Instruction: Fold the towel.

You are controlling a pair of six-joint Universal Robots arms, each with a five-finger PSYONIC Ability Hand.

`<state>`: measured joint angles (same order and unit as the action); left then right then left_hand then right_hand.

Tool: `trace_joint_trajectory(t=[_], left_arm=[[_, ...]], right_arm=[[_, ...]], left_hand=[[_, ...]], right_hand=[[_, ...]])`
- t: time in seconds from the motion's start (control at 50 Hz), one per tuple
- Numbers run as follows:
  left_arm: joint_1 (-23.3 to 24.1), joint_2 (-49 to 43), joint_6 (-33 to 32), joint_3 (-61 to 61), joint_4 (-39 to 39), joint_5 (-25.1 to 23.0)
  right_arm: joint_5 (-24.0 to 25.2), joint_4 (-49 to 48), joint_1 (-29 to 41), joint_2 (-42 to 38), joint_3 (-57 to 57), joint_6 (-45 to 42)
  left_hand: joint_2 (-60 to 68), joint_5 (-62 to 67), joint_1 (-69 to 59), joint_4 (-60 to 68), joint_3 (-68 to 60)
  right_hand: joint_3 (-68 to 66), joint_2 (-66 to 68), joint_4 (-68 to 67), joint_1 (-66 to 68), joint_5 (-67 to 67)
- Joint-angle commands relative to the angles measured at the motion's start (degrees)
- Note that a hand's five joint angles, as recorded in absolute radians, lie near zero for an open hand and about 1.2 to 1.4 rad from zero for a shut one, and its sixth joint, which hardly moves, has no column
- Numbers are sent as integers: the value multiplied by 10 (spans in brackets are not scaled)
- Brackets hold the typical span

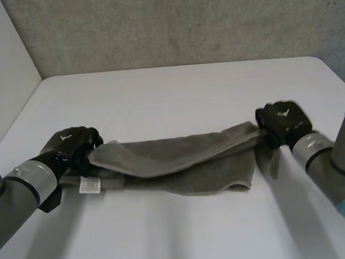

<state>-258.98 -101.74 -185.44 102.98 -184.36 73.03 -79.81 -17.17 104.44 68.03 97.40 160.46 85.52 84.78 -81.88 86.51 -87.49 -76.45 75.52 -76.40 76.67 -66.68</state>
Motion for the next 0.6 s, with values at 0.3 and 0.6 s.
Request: trace_joint_trajectory(t=[0.3,0.6], left_arm=[[-18,183,40,-238,160,-3],[-28,-91,-77,-341,347,2]], right_arm=[[107,644,-78,89,-508,-171],[79,646,-34,-55,-528,-253]], left_hand=[[-55,-148,19,-65,75],[-55,-148,19,-65,75]], right_hand=[[-35,45,-36,33,-33],[-35,45,-36,33,-33]])
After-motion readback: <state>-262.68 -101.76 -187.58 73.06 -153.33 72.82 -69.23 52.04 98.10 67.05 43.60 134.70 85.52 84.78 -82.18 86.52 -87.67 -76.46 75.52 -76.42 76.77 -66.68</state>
